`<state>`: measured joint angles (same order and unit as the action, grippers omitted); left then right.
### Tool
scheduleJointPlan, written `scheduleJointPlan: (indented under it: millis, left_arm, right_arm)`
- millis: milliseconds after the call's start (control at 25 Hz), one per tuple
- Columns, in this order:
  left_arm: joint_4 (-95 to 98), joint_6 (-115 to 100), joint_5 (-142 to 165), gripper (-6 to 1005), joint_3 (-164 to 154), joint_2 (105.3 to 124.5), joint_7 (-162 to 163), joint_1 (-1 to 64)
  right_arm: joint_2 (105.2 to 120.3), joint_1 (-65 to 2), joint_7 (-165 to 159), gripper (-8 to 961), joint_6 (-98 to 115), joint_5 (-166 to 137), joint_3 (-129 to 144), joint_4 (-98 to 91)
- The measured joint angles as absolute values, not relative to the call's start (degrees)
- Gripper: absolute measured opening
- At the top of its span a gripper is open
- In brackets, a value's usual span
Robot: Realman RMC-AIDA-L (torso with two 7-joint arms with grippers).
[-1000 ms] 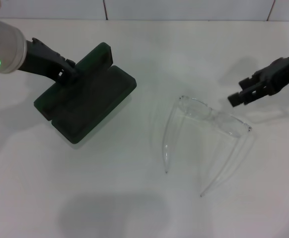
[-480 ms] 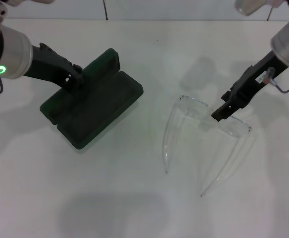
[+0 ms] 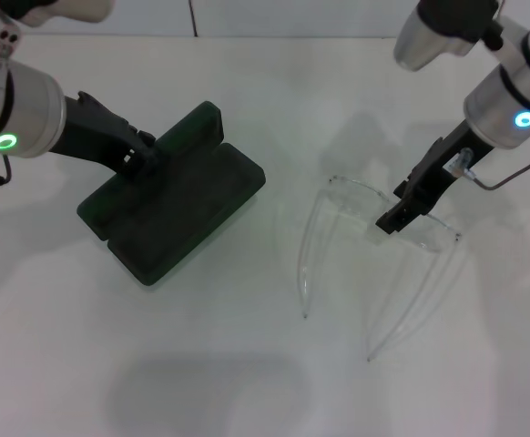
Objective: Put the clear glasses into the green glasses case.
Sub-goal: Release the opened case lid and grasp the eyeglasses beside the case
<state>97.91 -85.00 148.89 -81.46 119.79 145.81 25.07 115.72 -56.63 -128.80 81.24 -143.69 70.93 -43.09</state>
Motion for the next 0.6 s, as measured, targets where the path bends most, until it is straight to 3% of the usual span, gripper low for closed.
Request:
scheduleJointPlan:
  millis: [360,440,600]
  left_arm:
    - [97.9,-84.6,148.9,202,-81.5,119.79,145.8,23.9]
    - [97.9,-84.5,148.7,202,-81.6,119.79,145.8,23.8]
    - [97.9,-84.5,148.4,202,-81.6,119.79,145.8,23.5]
  right_arm:
    - [116.13,-56.5,-128.8,599,79.9,-142.3,72.1,-42.9]
    - [116.07,-56.4,-128.8,490,79.9,-141.7,72.1,-43.0]
    - [116.03,-56.3,-128.8,386,79.9,-141.3,72.1,-42.9]
